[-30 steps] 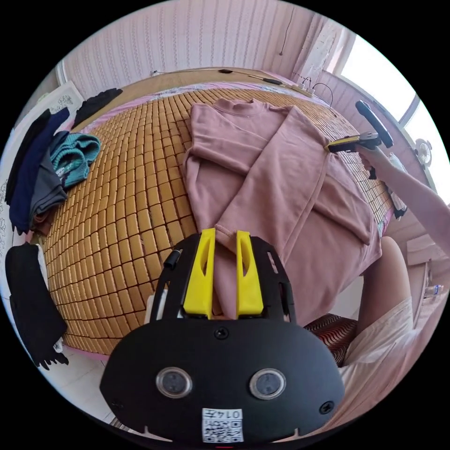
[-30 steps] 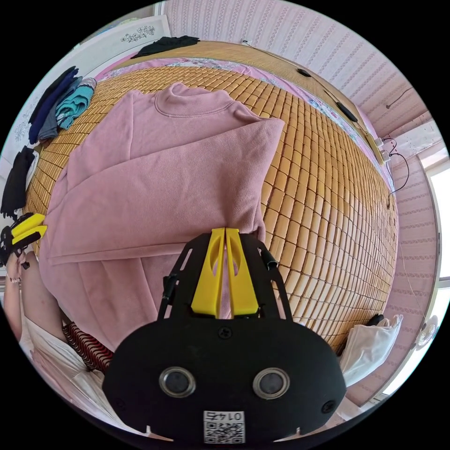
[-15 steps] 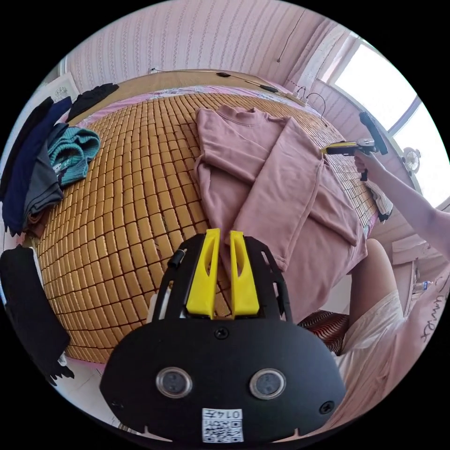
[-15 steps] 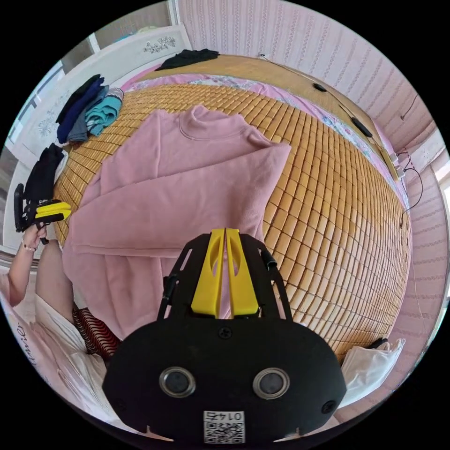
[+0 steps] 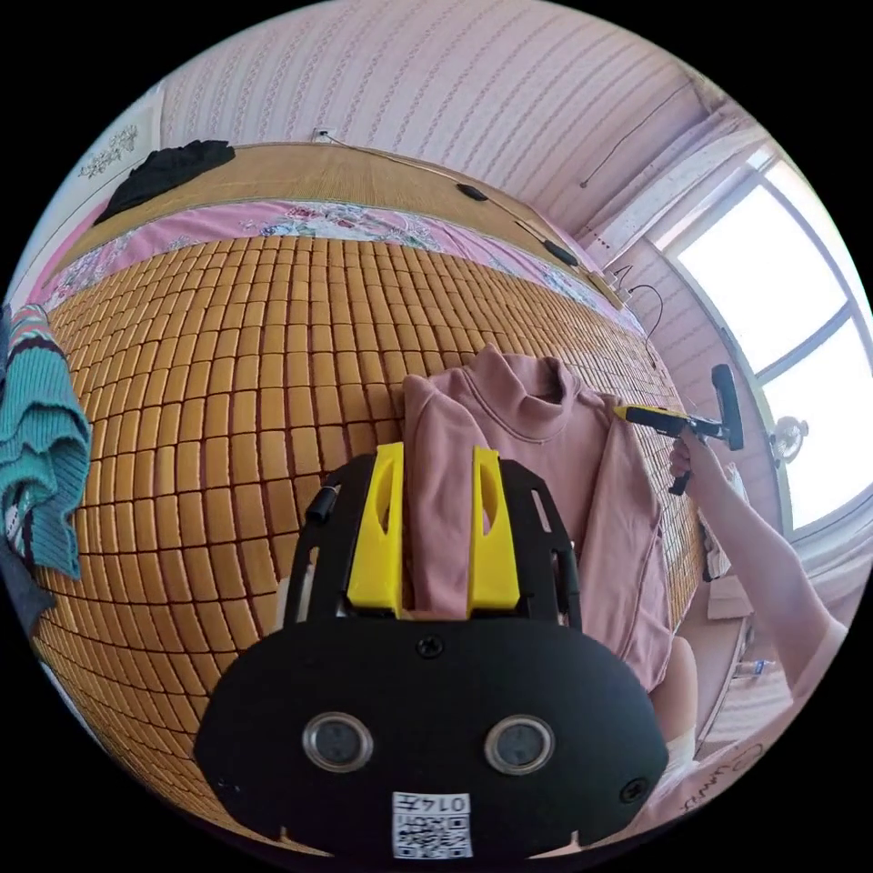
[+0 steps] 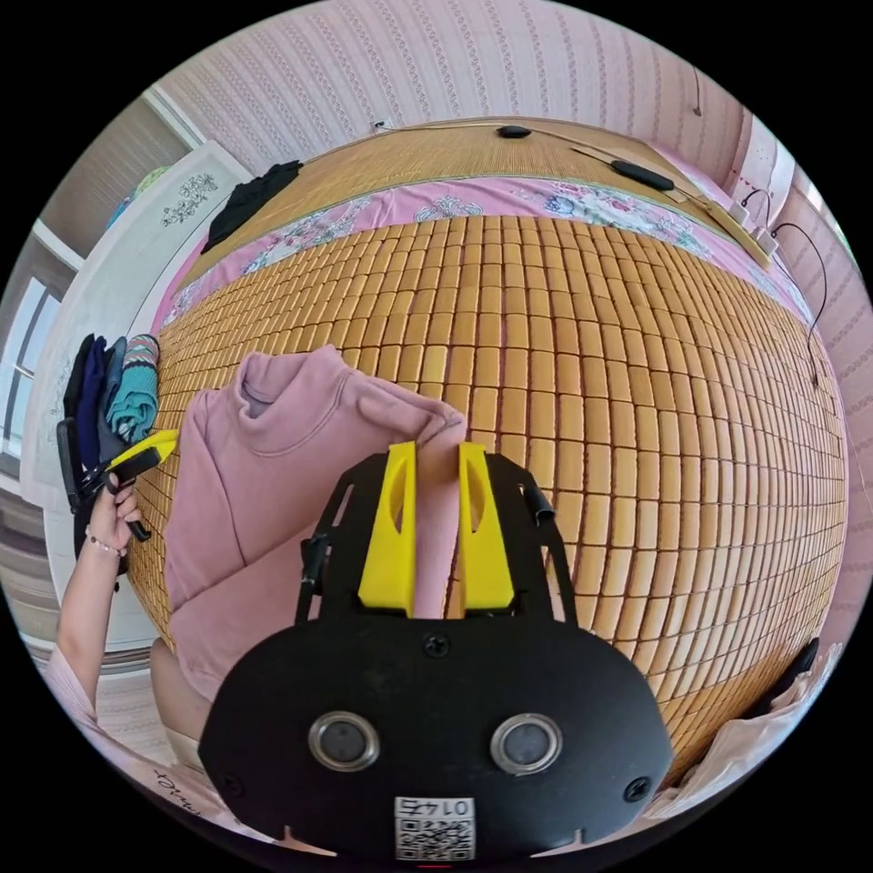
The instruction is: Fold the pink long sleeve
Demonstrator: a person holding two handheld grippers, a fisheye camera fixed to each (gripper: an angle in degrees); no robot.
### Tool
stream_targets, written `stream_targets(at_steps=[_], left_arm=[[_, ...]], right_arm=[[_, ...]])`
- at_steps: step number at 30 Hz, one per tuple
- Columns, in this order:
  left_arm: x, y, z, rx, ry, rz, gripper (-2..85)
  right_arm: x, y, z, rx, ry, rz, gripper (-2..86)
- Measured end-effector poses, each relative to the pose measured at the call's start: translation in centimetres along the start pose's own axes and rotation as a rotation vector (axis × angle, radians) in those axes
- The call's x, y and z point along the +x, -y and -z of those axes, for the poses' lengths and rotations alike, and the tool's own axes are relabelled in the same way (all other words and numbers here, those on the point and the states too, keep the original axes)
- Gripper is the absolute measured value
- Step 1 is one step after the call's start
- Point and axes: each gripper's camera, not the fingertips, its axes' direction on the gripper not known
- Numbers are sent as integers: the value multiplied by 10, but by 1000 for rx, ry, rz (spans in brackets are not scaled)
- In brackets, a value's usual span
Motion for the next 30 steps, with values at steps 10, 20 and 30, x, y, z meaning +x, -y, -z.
stream_targets(at_steps=[10, 20, 30], left_arm=[[-2, 3, 85, 194, -92, -24, -4], [30, -197, 187, 115, -251, -285, 14], [12, -365, 144, -3, -162, 95, 43]], right_arm=[[47, -21, 104, 237, 136, -15, 18], [22, -265, 201, 239, 233, 322, 28], [39, -398, 104, 60, 192, -96, 86]])
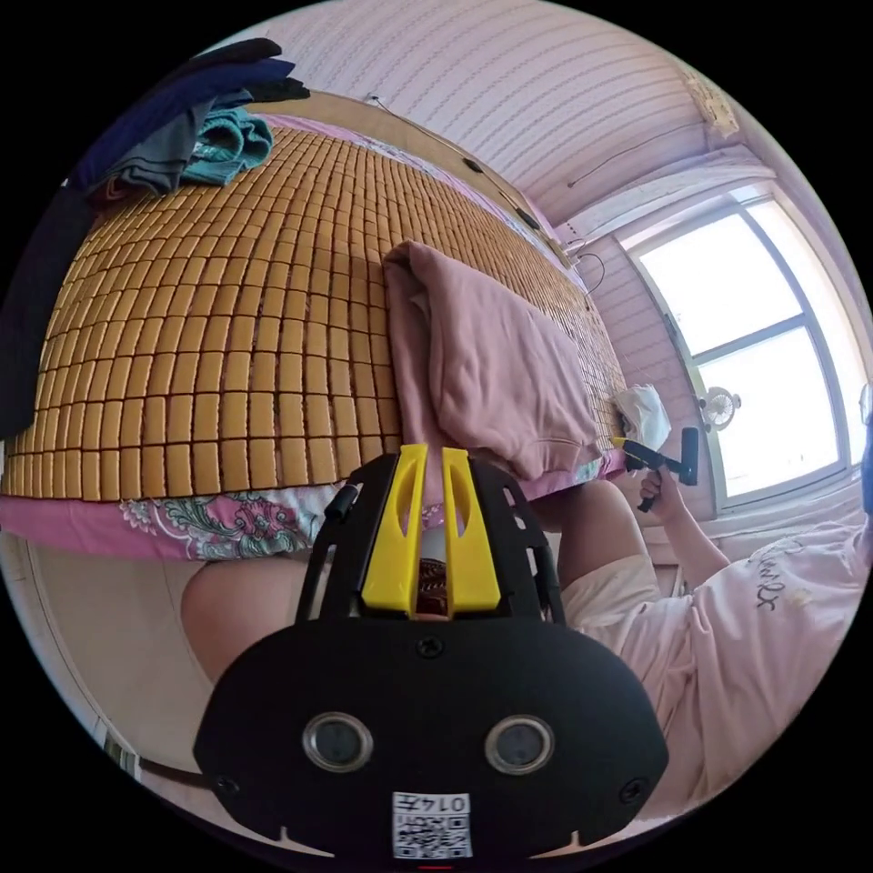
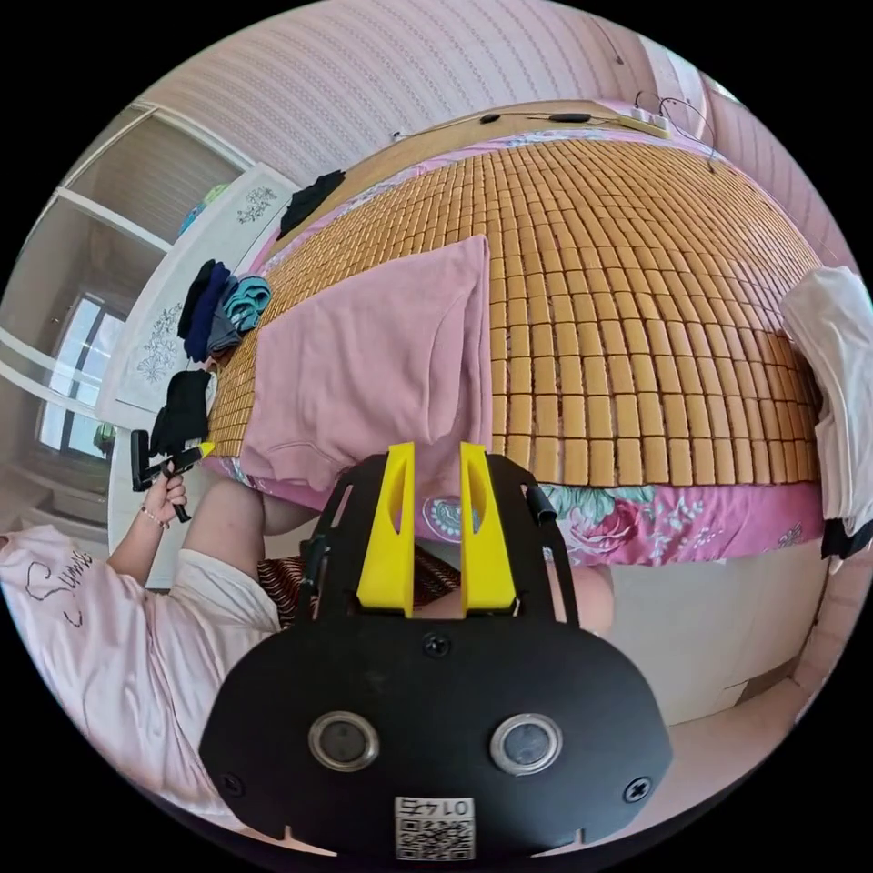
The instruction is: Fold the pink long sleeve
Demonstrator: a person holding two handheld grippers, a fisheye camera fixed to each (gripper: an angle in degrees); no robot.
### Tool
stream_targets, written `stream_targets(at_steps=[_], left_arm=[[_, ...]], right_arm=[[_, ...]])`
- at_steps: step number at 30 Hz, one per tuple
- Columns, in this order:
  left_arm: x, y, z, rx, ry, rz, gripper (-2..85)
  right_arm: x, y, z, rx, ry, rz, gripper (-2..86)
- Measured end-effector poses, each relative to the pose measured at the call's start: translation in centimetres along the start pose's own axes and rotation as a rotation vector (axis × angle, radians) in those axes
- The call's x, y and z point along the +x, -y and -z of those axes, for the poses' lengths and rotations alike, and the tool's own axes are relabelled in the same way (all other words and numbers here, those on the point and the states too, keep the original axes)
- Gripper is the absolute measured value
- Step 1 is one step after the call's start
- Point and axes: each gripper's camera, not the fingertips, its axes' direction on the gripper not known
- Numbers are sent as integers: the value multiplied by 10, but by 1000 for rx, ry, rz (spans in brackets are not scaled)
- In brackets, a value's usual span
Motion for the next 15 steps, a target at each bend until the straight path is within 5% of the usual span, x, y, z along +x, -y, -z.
stream_targets(at_steps=[6, 8, 15], left_arm=[[28, 25, -62, -5, -10, 0, 80], [33, 29, -87, -86, 17, 12, 58], [57, 6, -120, -109, 264, -124, -8]], right_arm=[[-16, 31, -53, -28, -3, -90, 113], [-27, 40, -70, -72, -110, -91, 39], [-46, 51, -115, -135, -205, -55, 18]])
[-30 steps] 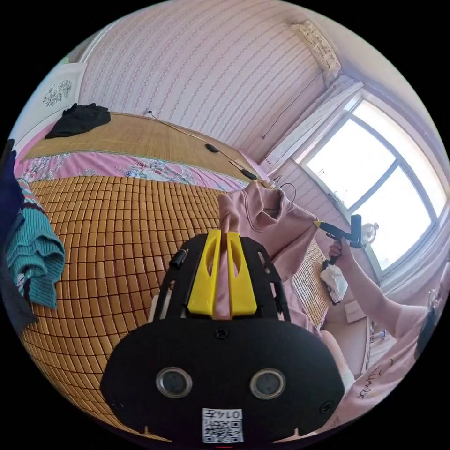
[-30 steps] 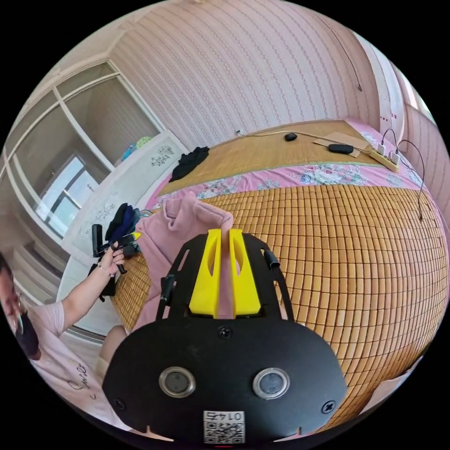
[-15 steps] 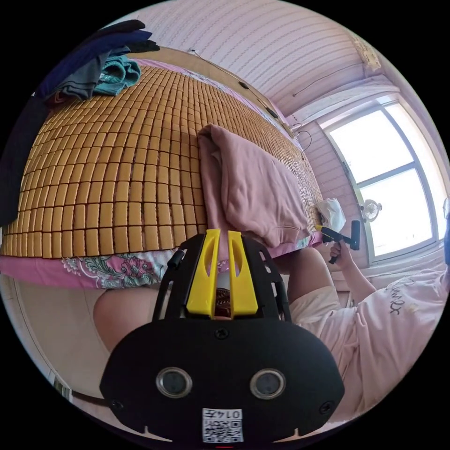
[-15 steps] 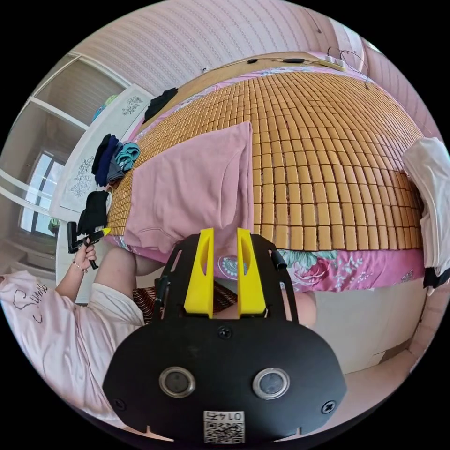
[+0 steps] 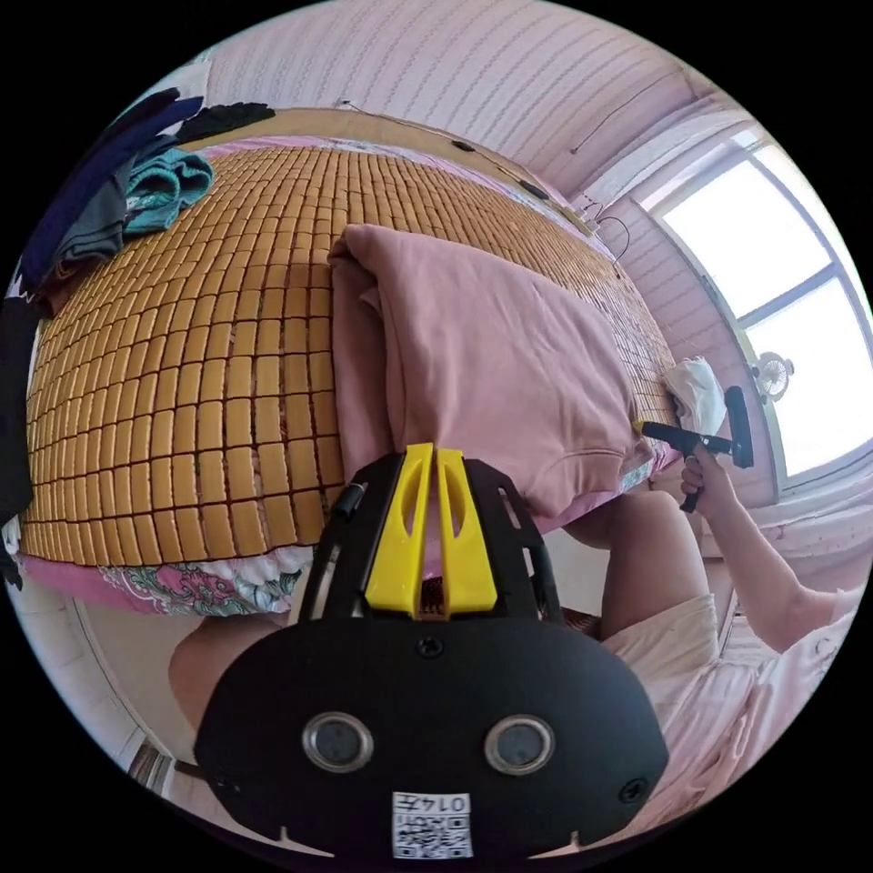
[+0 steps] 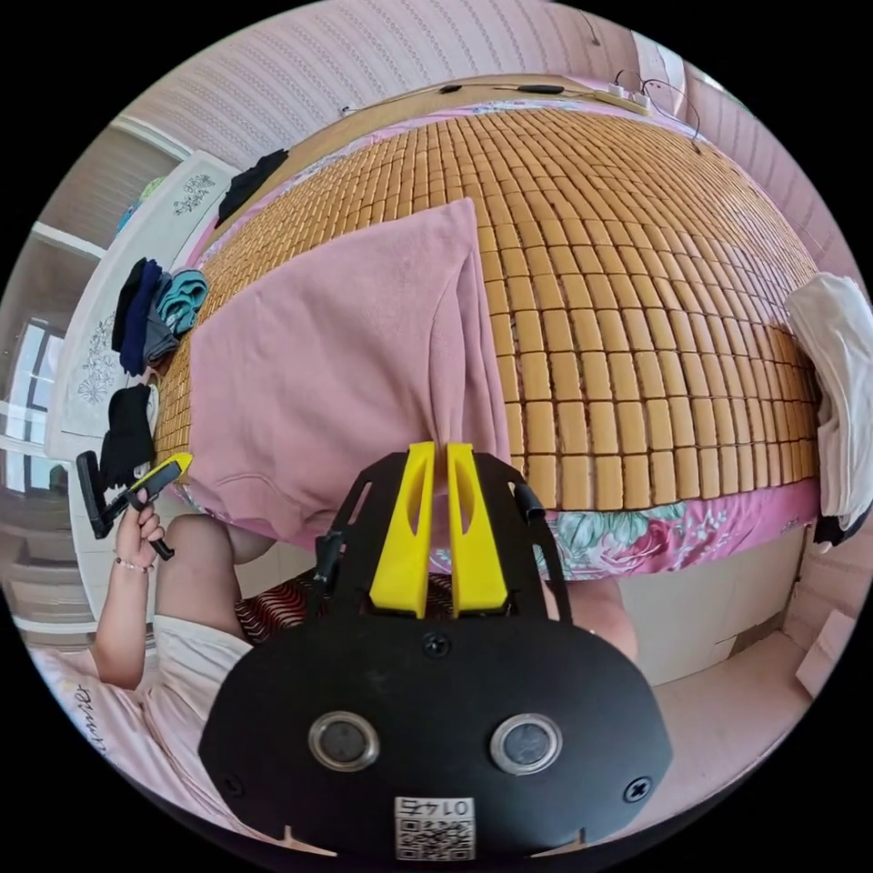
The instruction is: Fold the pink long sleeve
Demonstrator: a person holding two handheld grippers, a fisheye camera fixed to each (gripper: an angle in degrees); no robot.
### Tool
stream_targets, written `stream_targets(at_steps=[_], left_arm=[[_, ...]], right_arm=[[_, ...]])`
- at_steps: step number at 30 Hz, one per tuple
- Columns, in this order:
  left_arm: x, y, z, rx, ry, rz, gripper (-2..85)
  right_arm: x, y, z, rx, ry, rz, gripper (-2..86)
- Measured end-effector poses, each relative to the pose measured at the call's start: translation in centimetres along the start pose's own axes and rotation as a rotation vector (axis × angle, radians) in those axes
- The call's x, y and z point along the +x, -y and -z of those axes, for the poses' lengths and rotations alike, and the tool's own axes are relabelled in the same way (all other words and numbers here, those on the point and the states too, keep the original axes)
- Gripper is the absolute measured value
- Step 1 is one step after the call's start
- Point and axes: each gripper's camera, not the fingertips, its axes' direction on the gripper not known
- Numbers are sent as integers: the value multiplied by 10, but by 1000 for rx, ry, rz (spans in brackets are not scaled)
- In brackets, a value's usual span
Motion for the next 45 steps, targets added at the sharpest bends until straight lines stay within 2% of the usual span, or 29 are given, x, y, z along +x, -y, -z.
stream_targets(at_steps=[4, 8, 10, 13, 15, 17, 19, 22, 24, 25, 26, 32, 35, 37, 40, 45], left_arm=[[6, -6, -14, -3, 4, -31, -5], [16, -11, -16, -35, 35, -53, 35], [27, -23, -6, -3, 107, -119, 49], [58, -35, 2, 88, 184, -230, 45], [86, -35, -8, 130, 117, -319, 31], [118, -29, -30, 136, 28, -399, 8], [151, -18, -62, 117, -44, -452, -5], [170, -2, -85, 172, -33, -467, -9], [169, 7, -109, 130, -25, -456, -9], [169, 11, -131, 42, -34, -463, -10], [169, 11, -142, -9, -35, -469, -10], [178, -2, -159, -3, -26, -538, -10], [188, -18, -157, -2, -57, -605, -10], [198, -33, -179, -106, -62, -667, -10], [205, -50, -188, -45, -7, -701, -10], [217, -65, -195, -41, 59, -761, -10]], right_arm=[[-33, 14, -20, -31, -105, 112, 19], [-49, 22, -28, -43, -97, 144, 27], [-58, 25, -23, -42, -107, 162, 28], [-102, 39, -12, 79, -268, 265, 10], [-144, 62, -21, 104, -247, 371, 4], [-206, 107, -55, 32, -160, 522, 0], [-253, 138, -84, -5, -197, 633, -2], [-313, 187, -134, -96, -266, 743, -3], [-333, 210, -177, -224, -320, 761, -3], [-340, 220, -206, -296, -360, 766, -3], [-350, 227, -212, -276, -360, 774, -3], [-375, 264, -224, -352, -257, 803, -4], [-402, 280, -221, -292, -307, 860, -5], [-415, 293, -241, -298, -357, 860, -5], [-426, 311, -279, -316, -370, 804, -5], [-450, 342, -285, -466, -350, 841, -5]])
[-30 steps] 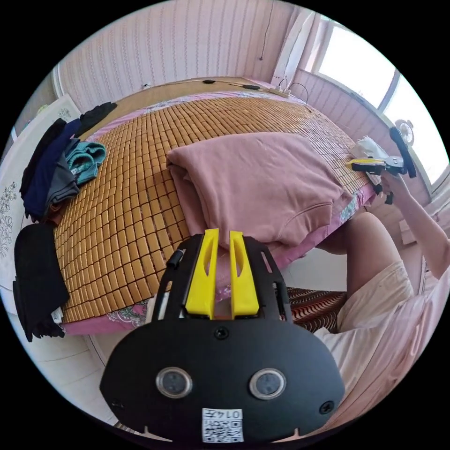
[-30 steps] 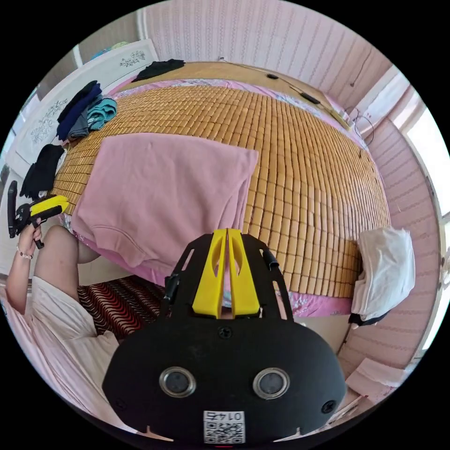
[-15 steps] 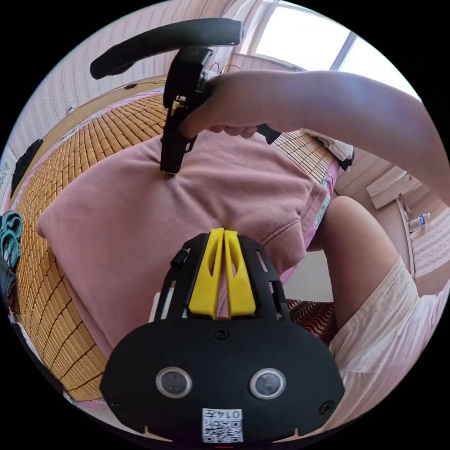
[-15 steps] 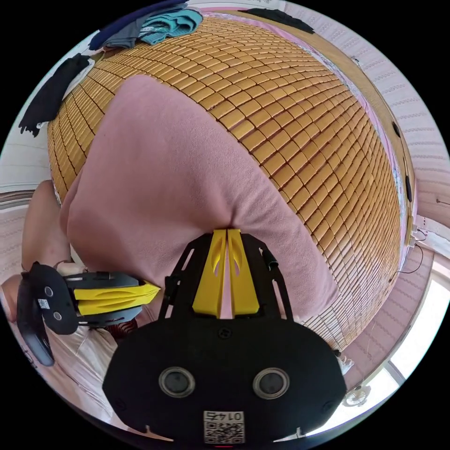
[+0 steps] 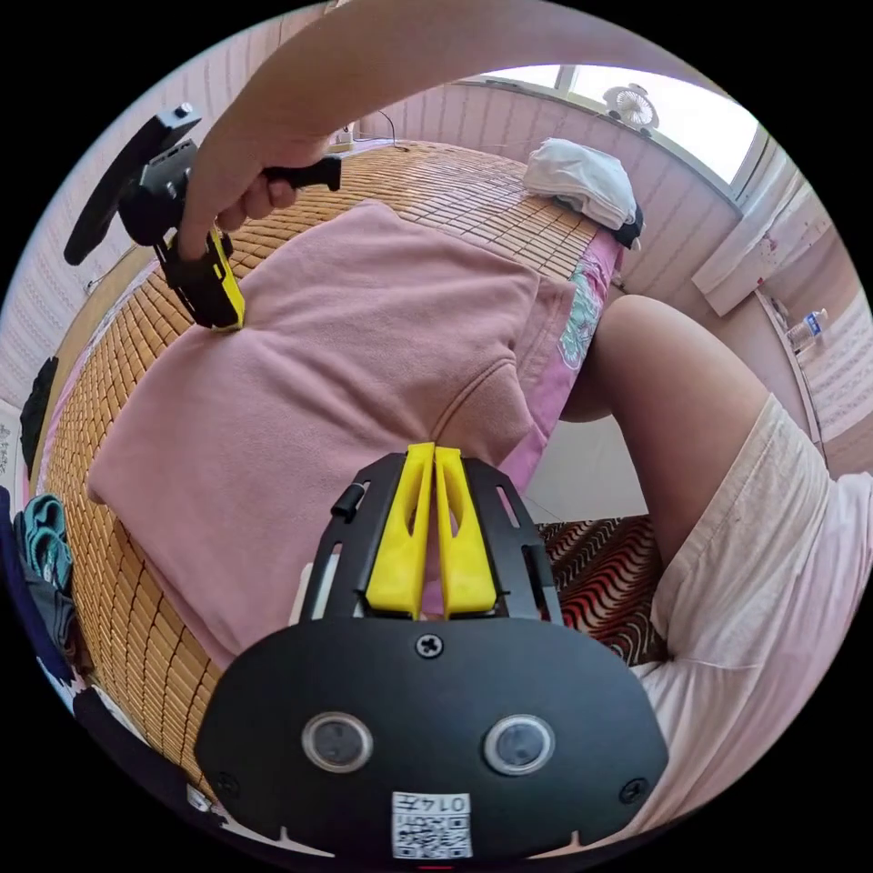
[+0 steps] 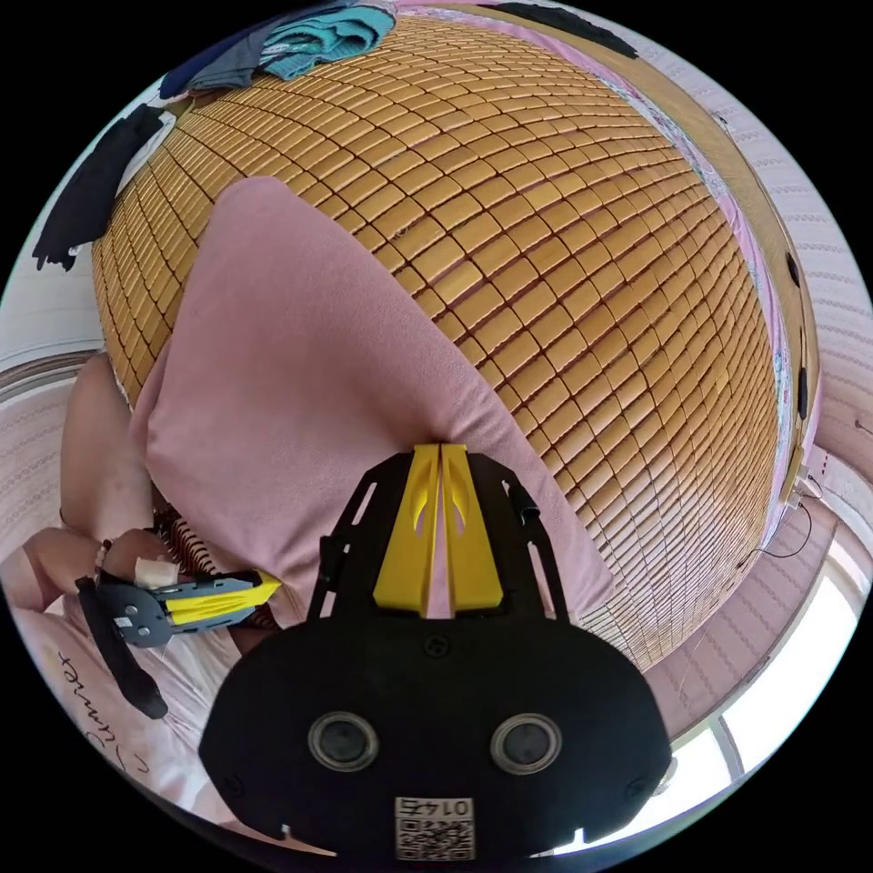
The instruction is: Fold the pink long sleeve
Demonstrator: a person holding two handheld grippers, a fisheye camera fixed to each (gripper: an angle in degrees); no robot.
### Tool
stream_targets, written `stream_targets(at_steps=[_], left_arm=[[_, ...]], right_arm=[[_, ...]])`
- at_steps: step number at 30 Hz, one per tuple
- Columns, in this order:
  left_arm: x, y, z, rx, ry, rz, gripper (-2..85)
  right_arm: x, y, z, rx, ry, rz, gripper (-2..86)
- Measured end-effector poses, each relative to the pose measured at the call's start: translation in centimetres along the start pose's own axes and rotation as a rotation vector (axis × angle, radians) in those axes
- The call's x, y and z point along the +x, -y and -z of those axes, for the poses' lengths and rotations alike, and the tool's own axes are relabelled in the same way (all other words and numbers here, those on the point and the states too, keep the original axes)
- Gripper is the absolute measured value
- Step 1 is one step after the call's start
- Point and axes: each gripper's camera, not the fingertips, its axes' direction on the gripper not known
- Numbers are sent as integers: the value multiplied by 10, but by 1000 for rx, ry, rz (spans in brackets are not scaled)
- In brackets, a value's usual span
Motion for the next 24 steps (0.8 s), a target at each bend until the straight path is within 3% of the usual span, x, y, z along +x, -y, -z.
stream_targets(at_steps=[5, 16, 24], left_arm=[[15, -7, -3, 30, 26, -56, -10], [-2, -22, -33, 54, -157, -31, -10], [26, -32, -29, 94, 0, -138, -9]], right_arm=[[7, 37, -6, -37, -47, -41, -5], [10, 91, -19, -160, -71, -31, -4], [7, 93, -20, -203, -121, -15, -4]])
